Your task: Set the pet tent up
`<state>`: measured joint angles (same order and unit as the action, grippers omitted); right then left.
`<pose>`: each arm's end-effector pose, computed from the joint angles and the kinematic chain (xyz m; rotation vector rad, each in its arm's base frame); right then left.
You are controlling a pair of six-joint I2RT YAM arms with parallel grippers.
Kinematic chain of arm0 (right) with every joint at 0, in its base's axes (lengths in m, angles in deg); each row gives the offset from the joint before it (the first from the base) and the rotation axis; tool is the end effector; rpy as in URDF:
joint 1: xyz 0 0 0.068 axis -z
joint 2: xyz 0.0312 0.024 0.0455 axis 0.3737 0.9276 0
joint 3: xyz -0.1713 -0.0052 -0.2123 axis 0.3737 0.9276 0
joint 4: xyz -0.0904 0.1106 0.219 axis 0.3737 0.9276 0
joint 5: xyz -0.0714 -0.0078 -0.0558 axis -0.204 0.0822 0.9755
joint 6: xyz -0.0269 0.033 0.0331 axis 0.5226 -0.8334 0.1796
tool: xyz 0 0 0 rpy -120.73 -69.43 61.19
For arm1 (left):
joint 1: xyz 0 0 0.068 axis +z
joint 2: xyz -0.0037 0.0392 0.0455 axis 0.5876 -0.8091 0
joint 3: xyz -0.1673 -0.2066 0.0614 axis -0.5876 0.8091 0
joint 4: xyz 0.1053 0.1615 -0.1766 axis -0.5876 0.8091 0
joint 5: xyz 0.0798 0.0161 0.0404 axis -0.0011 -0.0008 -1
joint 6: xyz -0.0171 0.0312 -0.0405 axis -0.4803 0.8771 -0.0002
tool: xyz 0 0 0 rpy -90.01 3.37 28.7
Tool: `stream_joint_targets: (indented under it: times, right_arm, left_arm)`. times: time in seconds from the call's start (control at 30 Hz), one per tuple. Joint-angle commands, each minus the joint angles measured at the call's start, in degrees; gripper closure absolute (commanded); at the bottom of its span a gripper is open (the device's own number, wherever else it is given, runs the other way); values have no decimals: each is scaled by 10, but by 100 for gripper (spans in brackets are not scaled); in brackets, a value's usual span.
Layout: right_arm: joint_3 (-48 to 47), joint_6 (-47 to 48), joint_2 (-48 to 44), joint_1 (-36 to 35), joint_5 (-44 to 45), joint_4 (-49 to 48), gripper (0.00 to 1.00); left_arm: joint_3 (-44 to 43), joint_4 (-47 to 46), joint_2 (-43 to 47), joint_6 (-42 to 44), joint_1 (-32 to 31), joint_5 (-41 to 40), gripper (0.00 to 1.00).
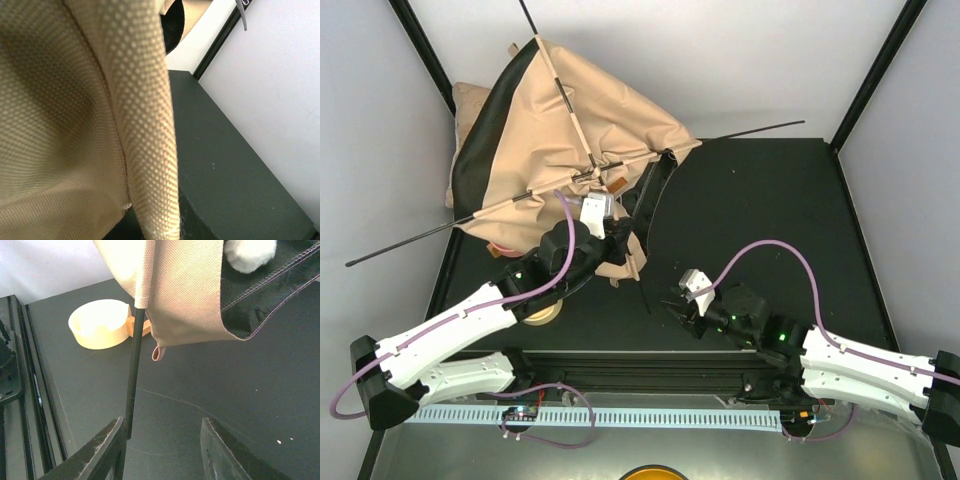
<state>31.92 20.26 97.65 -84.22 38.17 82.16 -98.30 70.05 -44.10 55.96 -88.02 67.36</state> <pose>0.0866 0.1608 0.2186 -0.9141 1.7492 0.7385 0.1496 -0.1764 0.3493 0.1608 1.9011 -0.7549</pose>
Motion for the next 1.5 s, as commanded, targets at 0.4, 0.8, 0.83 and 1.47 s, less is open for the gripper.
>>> stream_joint_targets:
  times: [0.4, 0.8, 0.83, 1.47]
  right_arm:
    - [-56, -24, -40, -3, -9, 65, 38]
    - [-71, -76, -81, -2, -6, 113, 38]
    - [-69, -75, -81, -2, -7, 112, 38]
    - [6, -70, -55, 202, -192, -18, 43]
  left_arm:
    - [-60, -10, -5, -5, 9, 27, 98]
    - [-49, 41, 22, -34, 11, 50, 99]
    - [-52, 47, 22, -34, 11, 50, 98]
    - [-64, 91, 28, -52, 96, 144, 99]
